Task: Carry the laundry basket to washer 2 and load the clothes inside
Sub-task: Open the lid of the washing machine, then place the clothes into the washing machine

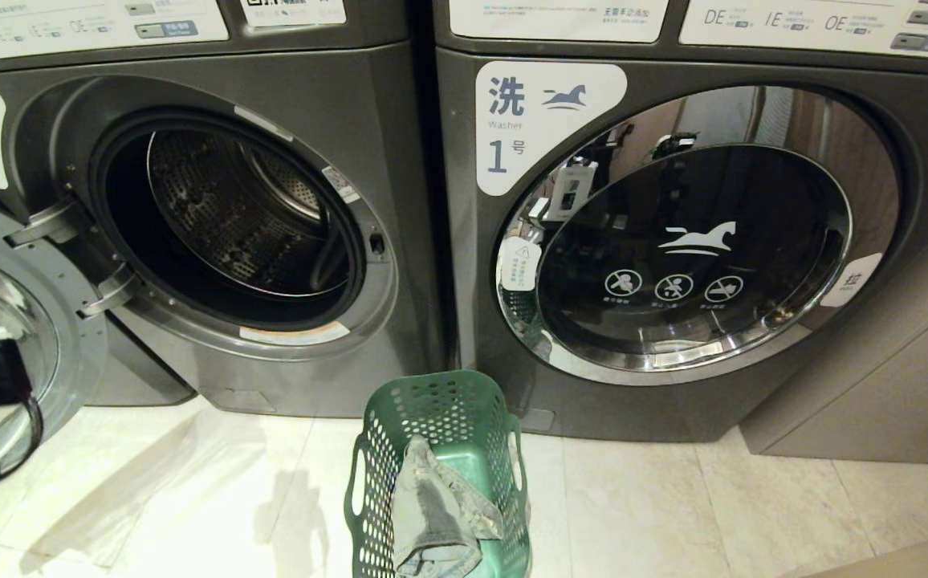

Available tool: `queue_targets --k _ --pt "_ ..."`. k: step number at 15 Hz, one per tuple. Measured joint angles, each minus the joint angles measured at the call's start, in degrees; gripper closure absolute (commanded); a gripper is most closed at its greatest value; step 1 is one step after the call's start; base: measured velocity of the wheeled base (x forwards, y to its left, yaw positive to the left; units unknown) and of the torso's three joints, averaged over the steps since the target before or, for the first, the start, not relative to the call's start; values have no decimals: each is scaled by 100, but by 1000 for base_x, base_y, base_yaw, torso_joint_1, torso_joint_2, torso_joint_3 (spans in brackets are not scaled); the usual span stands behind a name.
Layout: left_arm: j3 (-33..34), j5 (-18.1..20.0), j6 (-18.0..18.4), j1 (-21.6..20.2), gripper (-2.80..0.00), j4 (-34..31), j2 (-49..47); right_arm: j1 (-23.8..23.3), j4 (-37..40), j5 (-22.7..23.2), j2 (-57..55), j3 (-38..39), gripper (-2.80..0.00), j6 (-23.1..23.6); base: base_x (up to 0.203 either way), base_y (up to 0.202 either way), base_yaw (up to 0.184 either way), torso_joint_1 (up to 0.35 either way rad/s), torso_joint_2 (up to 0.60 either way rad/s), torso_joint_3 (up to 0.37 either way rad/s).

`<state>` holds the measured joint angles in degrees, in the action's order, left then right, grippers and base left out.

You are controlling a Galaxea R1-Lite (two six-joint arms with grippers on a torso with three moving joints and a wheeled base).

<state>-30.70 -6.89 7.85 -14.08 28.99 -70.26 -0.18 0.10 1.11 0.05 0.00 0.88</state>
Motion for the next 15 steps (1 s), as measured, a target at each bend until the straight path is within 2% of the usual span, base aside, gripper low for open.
queue_targets --k 2,4,6,10,15 --pt "925 -262 -37 499 0 -380 924 0 0 2 0 0 0 -1 0 0 0 0 0 0" --pt "1674 -334 -65 800 0 -958 2100 0 0 4 0 0 0 2 0 0 0 0 0 0" --pt "2189 -57 -80 940 0 -1680 3276 0 0 2 0 0 0 1 0 0 0 0 0 0" --pt "2818 992 23 1137 0 -3235 5045 0 0 0 0 0 0 -6 0 0 0 0 0 0" --pt "2908 1076 64 1353 0 -3358 6252 0 -2 2 0 0 0 -2 0 0 0 0 0 0"
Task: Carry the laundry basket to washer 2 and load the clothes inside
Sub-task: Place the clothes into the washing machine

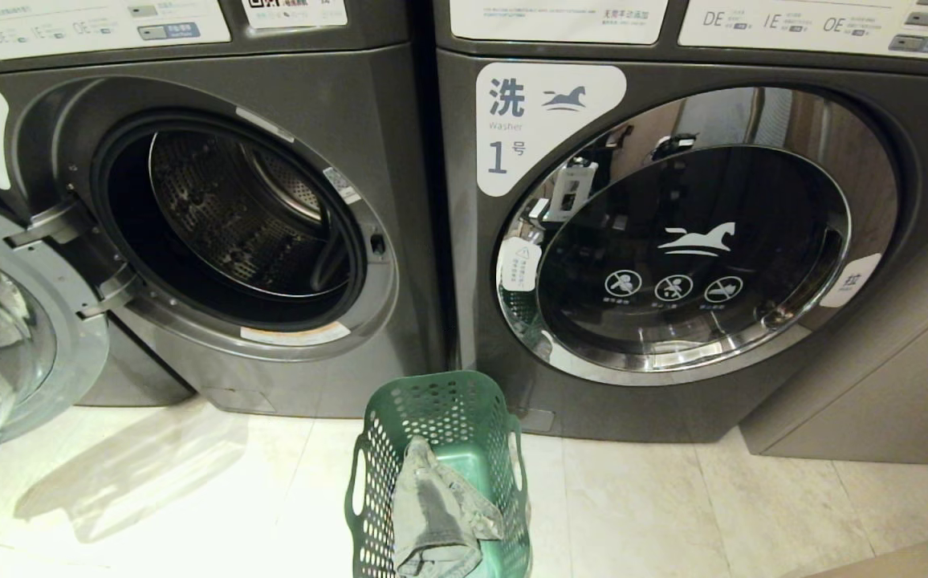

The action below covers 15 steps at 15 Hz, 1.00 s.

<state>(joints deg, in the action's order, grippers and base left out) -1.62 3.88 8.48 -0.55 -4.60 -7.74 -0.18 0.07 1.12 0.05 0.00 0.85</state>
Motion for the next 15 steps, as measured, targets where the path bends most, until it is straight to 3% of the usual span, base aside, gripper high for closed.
queue_targets --k 5,15 --pt "31 -119 -132 30 0 72 691 0 2 -1 0 0 0 0 0 0 0 0 0 0" --pt "86 -231 -363 30 0 175 784 0 1 -1 0 0 0 0 0 0 0 0 0 0"
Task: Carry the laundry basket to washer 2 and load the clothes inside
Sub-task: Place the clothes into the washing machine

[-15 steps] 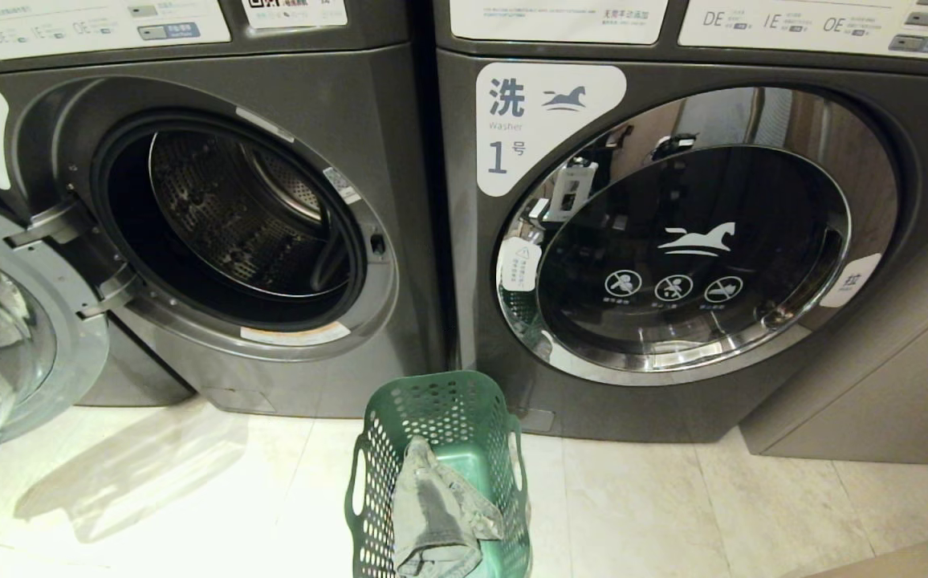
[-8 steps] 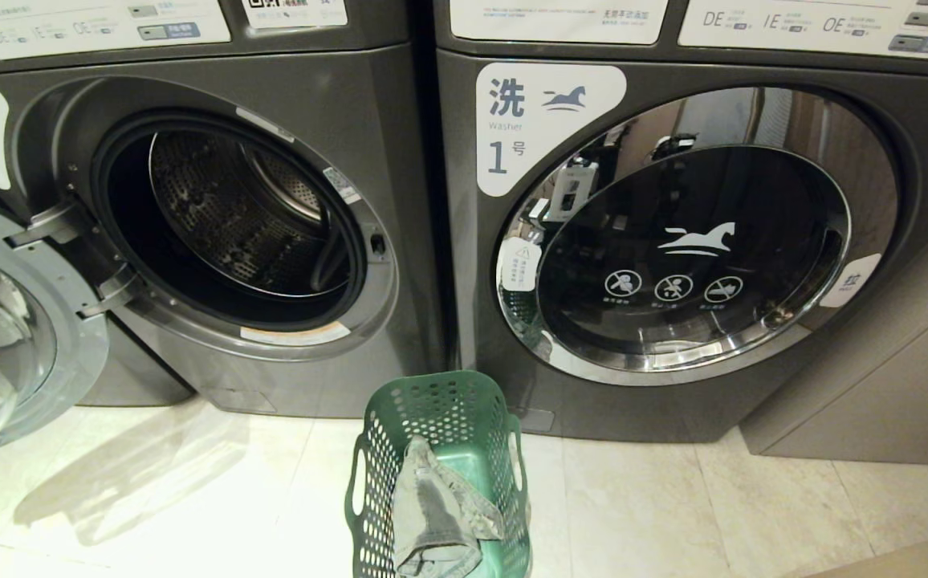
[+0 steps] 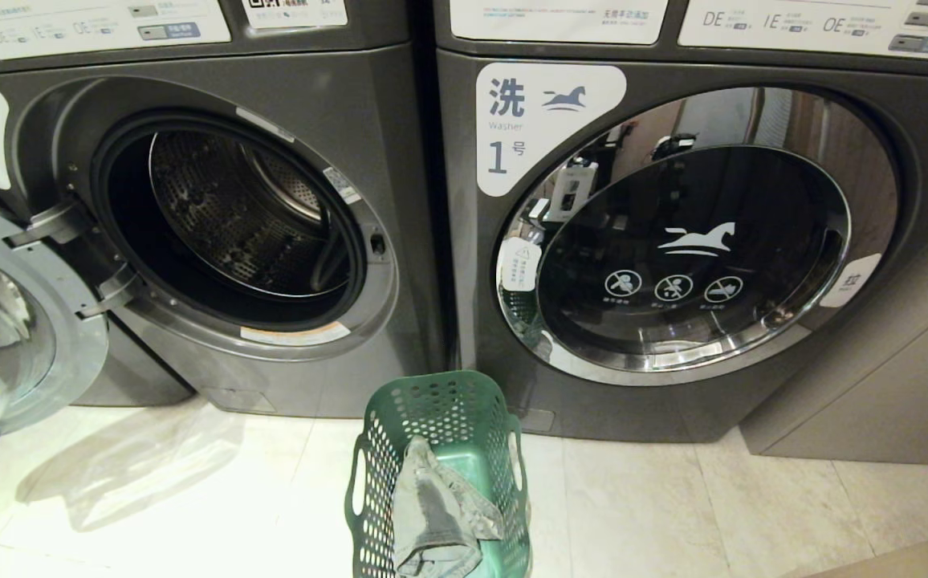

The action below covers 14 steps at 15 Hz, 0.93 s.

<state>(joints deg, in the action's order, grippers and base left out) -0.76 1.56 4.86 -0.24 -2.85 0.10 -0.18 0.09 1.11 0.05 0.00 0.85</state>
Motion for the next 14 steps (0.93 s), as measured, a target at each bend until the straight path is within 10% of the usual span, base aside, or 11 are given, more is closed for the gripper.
queue_targets --k 14 --pt "61 25 13 2 0 162 0 -2 -1 -1 0 0 0 0 0 39 0 1 1 1"
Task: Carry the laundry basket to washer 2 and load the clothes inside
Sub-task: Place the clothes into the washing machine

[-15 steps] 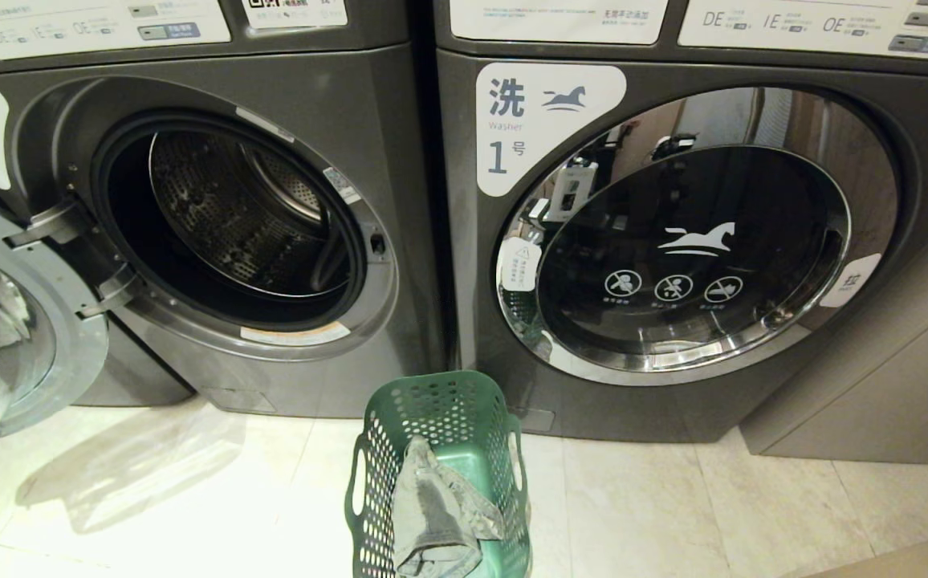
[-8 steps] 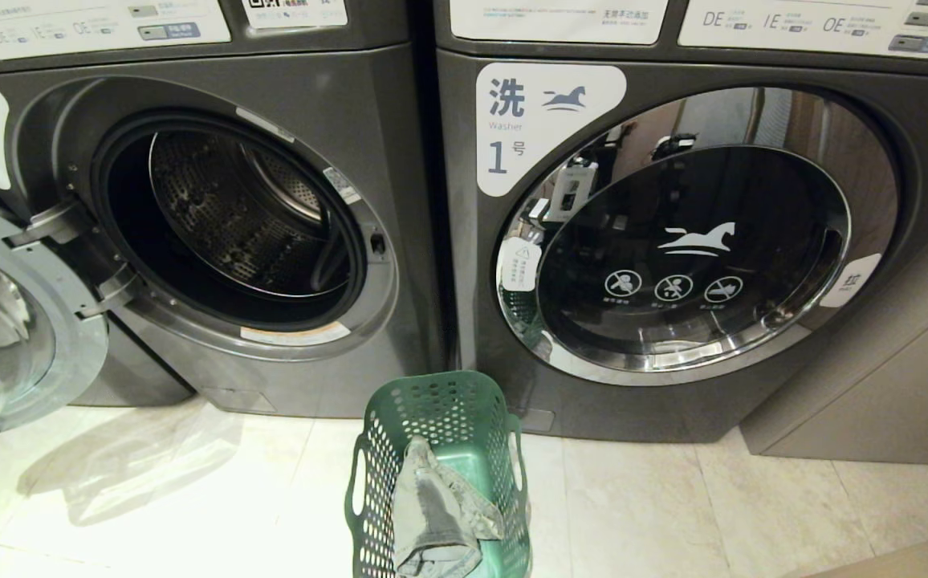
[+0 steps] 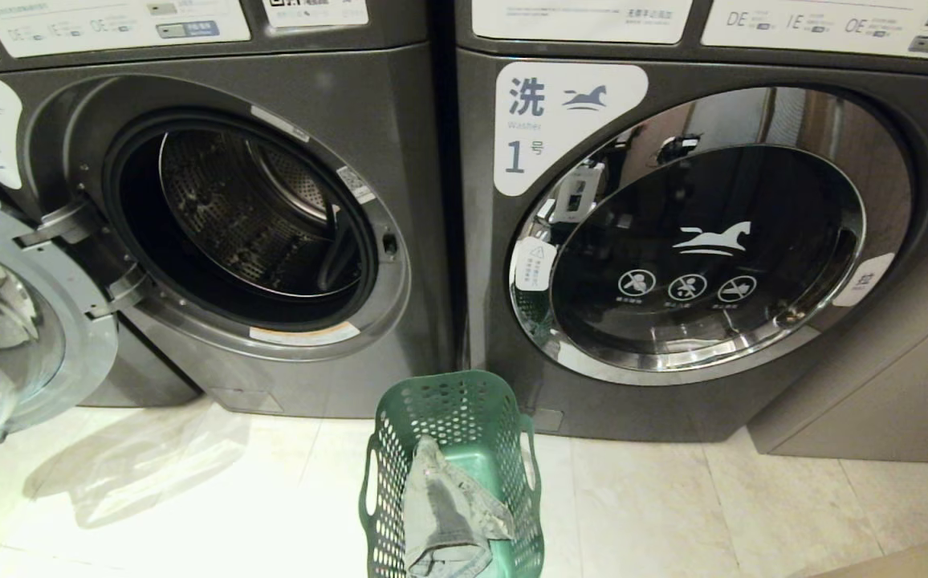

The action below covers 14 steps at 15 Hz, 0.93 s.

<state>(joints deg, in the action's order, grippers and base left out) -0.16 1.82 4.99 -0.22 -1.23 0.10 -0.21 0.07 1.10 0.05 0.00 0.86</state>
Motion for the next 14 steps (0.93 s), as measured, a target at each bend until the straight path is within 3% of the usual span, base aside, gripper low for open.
queue_targets --k 14 --pt "6 -16 -3 4 0 9 0 0 2 0 0 0 0 0 0 186 -2 2 2 2"
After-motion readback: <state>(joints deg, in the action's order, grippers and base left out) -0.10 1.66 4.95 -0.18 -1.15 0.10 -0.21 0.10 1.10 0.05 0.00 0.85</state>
